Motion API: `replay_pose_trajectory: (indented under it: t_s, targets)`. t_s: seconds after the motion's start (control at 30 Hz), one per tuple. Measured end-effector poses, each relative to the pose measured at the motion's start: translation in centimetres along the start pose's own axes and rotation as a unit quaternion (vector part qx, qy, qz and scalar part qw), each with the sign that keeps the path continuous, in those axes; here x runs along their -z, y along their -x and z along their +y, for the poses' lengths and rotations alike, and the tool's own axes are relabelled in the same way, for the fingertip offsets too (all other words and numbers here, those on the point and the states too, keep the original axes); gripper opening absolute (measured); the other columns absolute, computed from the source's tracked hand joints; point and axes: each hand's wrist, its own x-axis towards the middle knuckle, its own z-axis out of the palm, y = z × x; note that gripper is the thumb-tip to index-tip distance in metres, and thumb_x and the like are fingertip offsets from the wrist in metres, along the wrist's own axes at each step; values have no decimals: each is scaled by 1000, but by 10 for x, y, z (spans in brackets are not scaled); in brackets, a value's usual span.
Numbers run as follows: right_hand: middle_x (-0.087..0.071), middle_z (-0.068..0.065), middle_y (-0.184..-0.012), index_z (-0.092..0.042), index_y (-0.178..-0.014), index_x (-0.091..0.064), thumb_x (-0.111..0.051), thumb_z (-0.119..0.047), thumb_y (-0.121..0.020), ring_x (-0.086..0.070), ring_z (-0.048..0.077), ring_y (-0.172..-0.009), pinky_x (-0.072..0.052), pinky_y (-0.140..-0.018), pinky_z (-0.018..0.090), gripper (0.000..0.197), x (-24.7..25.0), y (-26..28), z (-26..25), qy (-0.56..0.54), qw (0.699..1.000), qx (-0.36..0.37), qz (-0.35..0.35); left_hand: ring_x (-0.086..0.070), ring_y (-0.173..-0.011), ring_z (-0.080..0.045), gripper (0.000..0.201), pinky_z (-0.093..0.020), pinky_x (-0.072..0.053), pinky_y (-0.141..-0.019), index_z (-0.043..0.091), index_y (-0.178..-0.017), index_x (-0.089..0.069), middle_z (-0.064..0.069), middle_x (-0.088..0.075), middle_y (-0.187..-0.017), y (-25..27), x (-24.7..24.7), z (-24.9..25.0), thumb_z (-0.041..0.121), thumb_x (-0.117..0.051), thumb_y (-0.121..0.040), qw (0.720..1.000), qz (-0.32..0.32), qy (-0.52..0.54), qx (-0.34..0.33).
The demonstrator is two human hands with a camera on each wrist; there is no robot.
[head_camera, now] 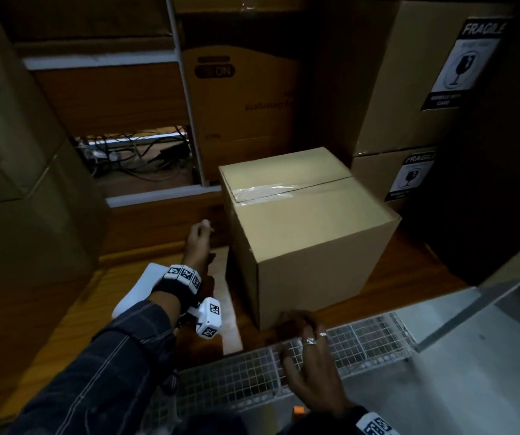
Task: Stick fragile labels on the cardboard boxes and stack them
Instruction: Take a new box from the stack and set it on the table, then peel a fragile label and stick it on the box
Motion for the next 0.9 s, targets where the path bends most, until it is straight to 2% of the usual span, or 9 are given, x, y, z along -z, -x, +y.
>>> replay_pose_trajectory:
  t_s: [0.07,0.13,0.27,0.37,0.5,0.57,0.7,0.8,0.9]
  targets:
    - [-42,-12,-143,-37,-144,-46,-65,-22,-94,-47,-2,-128,-43,-105,17,55,3,2,0,2,1000,23,-20,-55,-105,-13,33,-25,-40,-70,25,-132,-53,1,-56,-127,29,20,5,44,-44,-107,998,31,-43,-41]
    - [-45,-12,-142,-36,-143,-48,-64,-21,-94,-48,1,-130,-42,-108,22,54,-1,8,8,9,998,40,-51,-56,-101,-10,32,-23,-42,-69,19,-134,-55,2,-57,-125,59,44,5,33,-50,-106,989,74,-91,-91]
    - [-51,5,-147,-18,-145,-53,-51,-44,-101,-50,21,-136,-48,-107,47,51,-21,18,26,34,991,11,-126,-60,-114,-19,23,-33,-48,-93,14,-125,-61,-2,-65,-121,114,101,-22,20,-56,-104,955,157,-196,-157]
    - [-56,3,-140,-19,-142,-55,-44,-47,-102,-54,18,-130,-49,-104,42,50,-31,16,9,19,985,49,-164,-60,-118,-22,23,-33,-46,-96,12,-125,-62,-7,-67,-124,155,136,-52,14,-58,-102,932,177,-274,-157]
    - [-56,-10,-128,-30,-136,-55,-55,-30,-103,-53,4,-119,-46,-97,23,33,-41,5,-30,-35,971,127,-201,-61,-118,-27,28,-33,-46,-93,12,-128,-61,-11,-66,-127,194,168,-89,11,-56,-100,915,185,-339,-116]
    - [-52,-13,-126,-28,-132,-56,-58,-22,-101,-52,1,-117,-44,-96,20,32,-54,-1,-46,-53,963,154,-214,-59,-125,-29,33,-38,-48,-100,13,-134,-60,-11,-63,-135,203,181,-103,17,-53,-102,909,145,-376,-107]
    - [-50,-13,-121,-25,-124,-61,-61,-19,-99,-53,5,-113,-45,-87,18,26,-92,-22,-72,-54,957,193,-210,-33,-149,-16,41,-36,-29,-121,18,-147,-53,1,-43,-157,211,203,-123,28,-50,-107,887,27,-451,-94]
    - [-53,-12,-120,-29,-122,-61,-58,-28,-100,-54,9,-114,-53,-81,27,22,-123,-43,-94,-30,956,184,-226,-42,-142,-15,38,-42,-36,-116,23,-137,-62,2,-53,-149,215,225,-131,38,-46,-106,872,37,-471,-129]
    - [-57,-6,-122,-26,-122,-61,-56,-31,-99,-52,14,-117,-46,-82,28,24,-158,-66,-118,30,946,197,-255,-54,-119,-16,43,-37,-44,-101,25,-131,-64,5,-62,-126,217,245,-128,43,-37,-103,835,69,-514,-183]
